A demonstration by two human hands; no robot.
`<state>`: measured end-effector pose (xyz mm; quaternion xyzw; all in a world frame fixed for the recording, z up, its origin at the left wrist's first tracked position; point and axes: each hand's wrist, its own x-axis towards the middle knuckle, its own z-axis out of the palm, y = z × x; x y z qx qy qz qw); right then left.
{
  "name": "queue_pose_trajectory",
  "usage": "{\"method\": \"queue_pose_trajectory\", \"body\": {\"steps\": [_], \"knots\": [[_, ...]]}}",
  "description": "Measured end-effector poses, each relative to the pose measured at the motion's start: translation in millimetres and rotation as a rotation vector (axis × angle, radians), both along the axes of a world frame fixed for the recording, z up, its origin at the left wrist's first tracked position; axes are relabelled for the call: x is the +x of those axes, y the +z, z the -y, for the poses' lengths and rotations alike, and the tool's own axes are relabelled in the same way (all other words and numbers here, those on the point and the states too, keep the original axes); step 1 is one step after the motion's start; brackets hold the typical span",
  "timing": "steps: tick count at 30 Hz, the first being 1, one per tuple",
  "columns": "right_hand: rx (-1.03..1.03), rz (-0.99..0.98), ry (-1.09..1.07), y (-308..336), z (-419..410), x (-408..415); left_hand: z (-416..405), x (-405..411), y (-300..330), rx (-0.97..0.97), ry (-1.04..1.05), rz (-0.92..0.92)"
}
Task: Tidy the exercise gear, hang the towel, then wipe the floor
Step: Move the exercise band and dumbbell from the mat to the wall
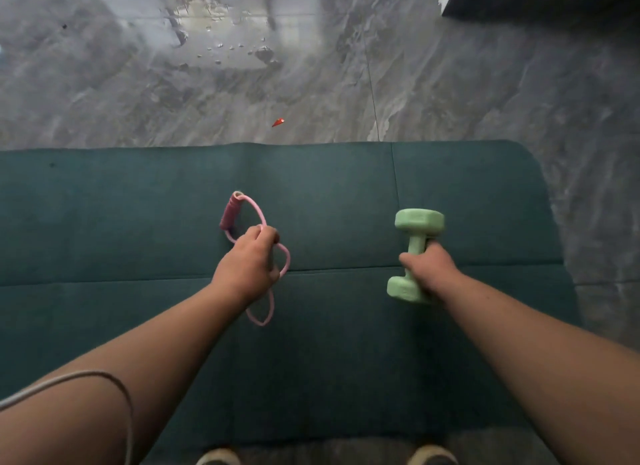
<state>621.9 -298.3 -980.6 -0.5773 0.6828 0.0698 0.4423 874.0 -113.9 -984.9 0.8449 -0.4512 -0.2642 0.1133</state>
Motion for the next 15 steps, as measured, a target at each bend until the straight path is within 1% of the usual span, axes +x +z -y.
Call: {"method": "queue_pose_trajectory", "body": {"steps": [3,6,9,11,15], "knots": [[0.003,0.053,0.067,52.5,-24.9,-2.3,-8.5,-21.7,48.2,-0.089,0.025,-0.097],[0.021,0.099,0.101,121.5,-54.5,-11.5,-16.0,-45.8,119.5,-0.182,0.053,-0.212],[0.044,0.115,0.13,203.0,-80.6,-20.1,-21.7,-73.0,212.1,-0.262,0.019,-0.256],[0.051,0.137,0.129,264.1,-93.3,-25.2,-26.0,-85.3,276.3,-0.26,-0.018,-0.27],[0.034,0.167,0.118,402.6,-107.4,-42.3,-33.1,-98.0,416.6,-0.267,-0.01,-0.286]]}}
